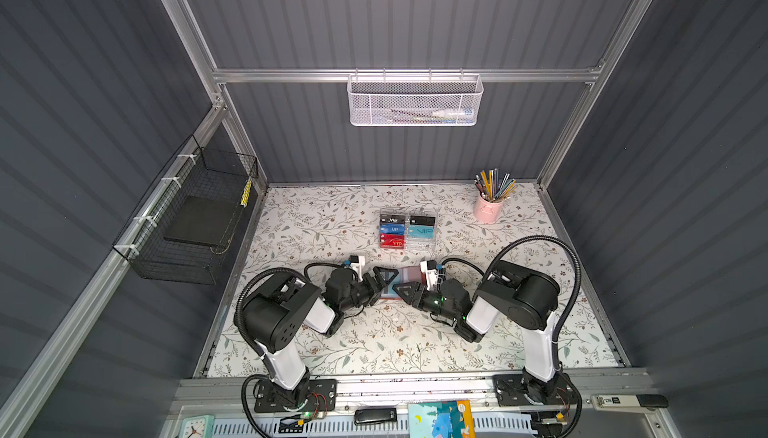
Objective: Take the credit cards out of the card holder
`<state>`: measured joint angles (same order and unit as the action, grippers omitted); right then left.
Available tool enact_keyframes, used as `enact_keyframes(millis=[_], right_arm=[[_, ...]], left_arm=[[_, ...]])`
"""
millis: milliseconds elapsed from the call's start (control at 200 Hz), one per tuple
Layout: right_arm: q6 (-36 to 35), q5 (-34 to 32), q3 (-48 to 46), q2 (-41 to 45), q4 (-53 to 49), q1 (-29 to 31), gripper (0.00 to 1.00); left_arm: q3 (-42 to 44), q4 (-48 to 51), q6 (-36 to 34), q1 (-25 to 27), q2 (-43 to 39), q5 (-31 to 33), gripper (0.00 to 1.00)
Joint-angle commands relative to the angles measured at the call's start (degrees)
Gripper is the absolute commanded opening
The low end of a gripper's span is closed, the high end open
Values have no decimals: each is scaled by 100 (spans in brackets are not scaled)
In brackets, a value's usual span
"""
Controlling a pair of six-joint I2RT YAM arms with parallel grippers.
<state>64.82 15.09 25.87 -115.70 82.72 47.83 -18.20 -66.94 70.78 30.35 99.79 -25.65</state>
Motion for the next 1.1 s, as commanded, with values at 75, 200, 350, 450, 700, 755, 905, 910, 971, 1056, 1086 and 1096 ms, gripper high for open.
enact_keyframes(millis=[75,200,350,450,700,755,905,910,971,1056,1086,1096], right_arm=[[-161,354,7,310,202,165,58],[-224,357,6,499,201,165,58],[-202,358,91,423,199,156,58],[-169,356,145,314,203,156,58],[-287,249,-247,507,182,27,58],[-290,216,-385,509,175,-42,58],[-262,169,-589,419,208,-182,58],[-260,169,-590,418,204,-184,58],[-279,187,-600,421,206,-211,58],[-303,221,-589,471,208,-244,58],[-303,237,-592,482,204,-269,58],[-299,244,-587,479,204,-278,58]], left_arm=[[168,930,36,103,281,36,100],[196,928,39,103,268,41,100],[202,920,48,103,250,42,100],[196,910,64,103,244,33,100],[198,898,70,103,254,25,100],[175,901,88,103,241,12,100],[68,948,169,103,137,13,100],[65,956,171,103,128,14,100],[-11,1085,176,103,-3,-1,100],[-123,1480,113,103,-337,-10,100],[-178,1713,53,103,-484,-2,100],[-205,1783,28,103,-539,-2,100]])
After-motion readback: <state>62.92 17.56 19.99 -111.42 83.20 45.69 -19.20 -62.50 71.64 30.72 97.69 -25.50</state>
